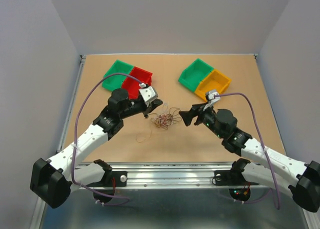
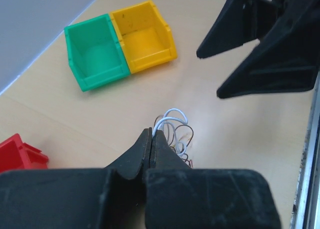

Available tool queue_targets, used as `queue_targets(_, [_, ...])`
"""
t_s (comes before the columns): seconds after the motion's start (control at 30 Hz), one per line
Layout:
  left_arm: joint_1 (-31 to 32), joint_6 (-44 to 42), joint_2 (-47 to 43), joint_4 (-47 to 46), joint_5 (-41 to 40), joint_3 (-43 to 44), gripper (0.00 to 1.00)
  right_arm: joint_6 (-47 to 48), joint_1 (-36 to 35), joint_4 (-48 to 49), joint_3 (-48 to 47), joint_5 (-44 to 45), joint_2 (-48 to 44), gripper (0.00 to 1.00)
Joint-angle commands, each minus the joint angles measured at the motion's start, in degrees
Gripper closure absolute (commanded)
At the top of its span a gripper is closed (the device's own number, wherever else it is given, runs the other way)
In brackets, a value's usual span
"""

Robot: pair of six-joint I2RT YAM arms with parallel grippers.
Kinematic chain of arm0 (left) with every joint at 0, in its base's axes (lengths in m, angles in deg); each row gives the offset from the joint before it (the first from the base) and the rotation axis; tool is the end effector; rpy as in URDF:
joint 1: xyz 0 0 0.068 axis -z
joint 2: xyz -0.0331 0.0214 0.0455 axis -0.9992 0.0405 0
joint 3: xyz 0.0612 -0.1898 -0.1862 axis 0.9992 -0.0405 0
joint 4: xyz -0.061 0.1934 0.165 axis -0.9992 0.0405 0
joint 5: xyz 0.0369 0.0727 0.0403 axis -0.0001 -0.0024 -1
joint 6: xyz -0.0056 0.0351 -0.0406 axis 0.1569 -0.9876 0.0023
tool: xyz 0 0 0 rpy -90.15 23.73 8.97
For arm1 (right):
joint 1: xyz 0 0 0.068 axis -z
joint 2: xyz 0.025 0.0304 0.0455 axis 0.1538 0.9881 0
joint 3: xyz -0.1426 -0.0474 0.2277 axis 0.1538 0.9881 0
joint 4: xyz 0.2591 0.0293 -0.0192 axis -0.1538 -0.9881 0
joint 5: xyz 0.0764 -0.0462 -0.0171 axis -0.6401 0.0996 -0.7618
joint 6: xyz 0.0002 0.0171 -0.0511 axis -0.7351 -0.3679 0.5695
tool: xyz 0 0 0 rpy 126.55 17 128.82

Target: Untangle the cables

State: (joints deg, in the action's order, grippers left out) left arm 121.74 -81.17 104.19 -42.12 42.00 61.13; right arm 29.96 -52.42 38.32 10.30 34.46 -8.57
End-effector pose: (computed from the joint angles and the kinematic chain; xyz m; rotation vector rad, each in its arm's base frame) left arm 0.1904 -0.1507 0.3289 1.0367 1.2569 -0.6825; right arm 0.1575 0.1447 0.2847 -0.3047 1.6588 0.7207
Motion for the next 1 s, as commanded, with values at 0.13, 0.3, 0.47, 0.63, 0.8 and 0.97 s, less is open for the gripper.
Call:
queue_targets(0.13, [0.2, 0.5, -0.4, 3.1, 4.8, 3.2, 1.0, 3.6, 0.0, 15.2, 11.1, -10.6, 2.3, 0.06])
queue_targets(0.3, [0.2, 0.8, -2.7, 3.4, 5.1, 3.2, 1.0, 6.5, -0.1, 22.2, 11.6, -14.4, 12.1, 0.04])
queue_targets(0.47, [0.2, 1.4, -3.6, 3.5, 5.4, 3.7, 1.0, 8.6, -0.1, 28.1, 9.0, -23.1, 22.1, 0.04])
queue_targets(0.63, [0.2, 1.6, -4.2, 3.9, 5.1, 4.0, 1.0, 9.7, -0.1, 32.9, 5.6, -26.5, 34.0, 0.1])
queue_targets(0.8, [0.2, 1.8, -5.4, 3.9, 3.3, 4.3, 1.0, 8.6, -0.1, 40.6, 3.4, -27.4, 42.2, 0.52])
queue_targets(0.97, [0.0, 3.7, -7.1, 1.9, -12.6, 6.0, 1.0, 5.5, -0.1, 45.4, 6.9, -17.3, 41.3, 0.99])
